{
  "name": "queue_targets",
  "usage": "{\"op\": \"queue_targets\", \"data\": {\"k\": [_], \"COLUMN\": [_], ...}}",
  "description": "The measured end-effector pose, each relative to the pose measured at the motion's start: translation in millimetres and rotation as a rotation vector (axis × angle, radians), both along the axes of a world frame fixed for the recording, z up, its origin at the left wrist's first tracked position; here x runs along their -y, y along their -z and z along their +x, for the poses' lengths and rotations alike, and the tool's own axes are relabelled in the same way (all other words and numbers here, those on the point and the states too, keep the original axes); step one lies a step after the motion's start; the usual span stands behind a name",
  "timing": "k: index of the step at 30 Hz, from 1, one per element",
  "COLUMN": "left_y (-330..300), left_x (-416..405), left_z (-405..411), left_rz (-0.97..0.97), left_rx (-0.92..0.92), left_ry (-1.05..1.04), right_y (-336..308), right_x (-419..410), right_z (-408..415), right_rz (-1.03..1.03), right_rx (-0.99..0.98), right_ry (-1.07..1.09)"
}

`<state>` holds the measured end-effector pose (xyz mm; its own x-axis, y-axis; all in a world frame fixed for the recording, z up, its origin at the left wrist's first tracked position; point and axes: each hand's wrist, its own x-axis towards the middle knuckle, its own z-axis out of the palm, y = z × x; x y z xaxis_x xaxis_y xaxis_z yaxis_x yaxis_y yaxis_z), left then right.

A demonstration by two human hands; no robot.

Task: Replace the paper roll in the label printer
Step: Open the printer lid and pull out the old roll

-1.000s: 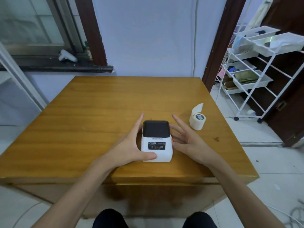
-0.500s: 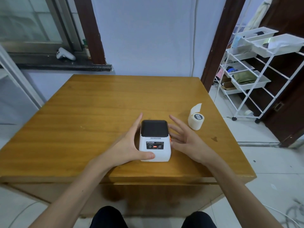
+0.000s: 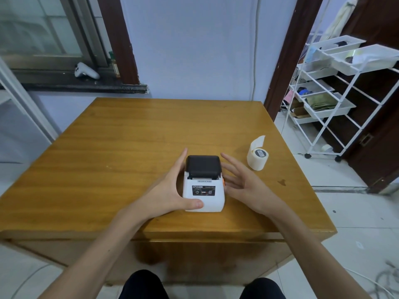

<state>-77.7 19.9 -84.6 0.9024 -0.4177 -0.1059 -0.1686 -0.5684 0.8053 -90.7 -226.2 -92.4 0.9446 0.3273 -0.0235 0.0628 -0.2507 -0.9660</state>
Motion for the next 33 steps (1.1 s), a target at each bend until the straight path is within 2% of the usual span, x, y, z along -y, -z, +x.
{"op": "queue_targets", "data": {"k": [8,15,23,26,28,31,33], "left_y": [-1,-4,-7,-6,-6,-5,-4], "left_x": [1,1,3,1,1,0,-1], "left_z": [-1,-3,-5,-4,-4,-4,-4], "left_rz": [0.014,-0.010,-0.038,-0.047,-0.043,-0.056,-0.065], "left_rx": [0.013,0.019,0.026,0.035,0.043,0.049,0.054], "left_ry": [-0.002,0.008,0.016,0.028,0.030,0.037,0.044], "right_y": [-7,-17,-46,-52,-52,-44,-45], "right_x": [-9,-4,-30,-32,-33,-29,-28], "right_z": [4,14,41,47,44,35,28], "right_rz": [0.106,0.135,-0.123,-0.151,-0.142,-0.236,-0.200], "right_rx": [-0.004,-0.152,-0.276,-0.343,-0.274,0.096,0.202], "right_ry": [0.146,0.125,0.355,0.381,0.447,0.620,0.522]}}
